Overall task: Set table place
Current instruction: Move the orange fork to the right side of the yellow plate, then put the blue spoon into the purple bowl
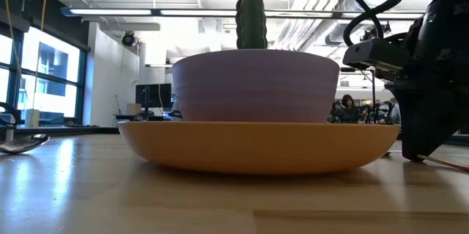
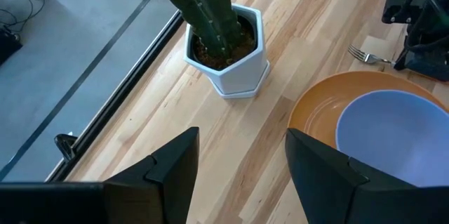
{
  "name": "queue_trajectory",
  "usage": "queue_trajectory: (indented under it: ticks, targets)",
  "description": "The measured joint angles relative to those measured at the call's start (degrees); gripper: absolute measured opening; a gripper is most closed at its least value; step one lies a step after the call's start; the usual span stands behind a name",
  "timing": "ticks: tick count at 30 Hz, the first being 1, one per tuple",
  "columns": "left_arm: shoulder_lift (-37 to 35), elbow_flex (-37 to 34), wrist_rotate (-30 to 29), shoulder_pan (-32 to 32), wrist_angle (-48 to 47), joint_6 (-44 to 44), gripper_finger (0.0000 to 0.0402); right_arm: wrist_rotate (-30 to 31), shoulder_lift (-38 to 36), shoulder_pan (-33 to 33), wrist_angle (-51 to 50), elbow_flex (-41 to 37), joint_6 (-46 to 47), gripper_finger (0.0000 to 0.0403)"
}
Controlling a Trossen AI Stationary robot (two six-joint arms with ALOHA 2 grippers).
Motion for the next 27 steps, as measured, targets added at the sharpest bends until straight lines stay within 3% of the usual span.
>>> queue_trajectory:
  ticks: [16,27]
  targets:
    - [0.0,0.0,0.2,0.0,0.0,0.2,0.0200,0.7,-0.2,0.0,-0.9,0.8,-0.1,0.0051]
    - [0.0,0.0,0.2,0.0,0.0,-0.2,0.0200,4.6,-6.5,-0.1,-21.4,8.5,-3.1,0.0067]
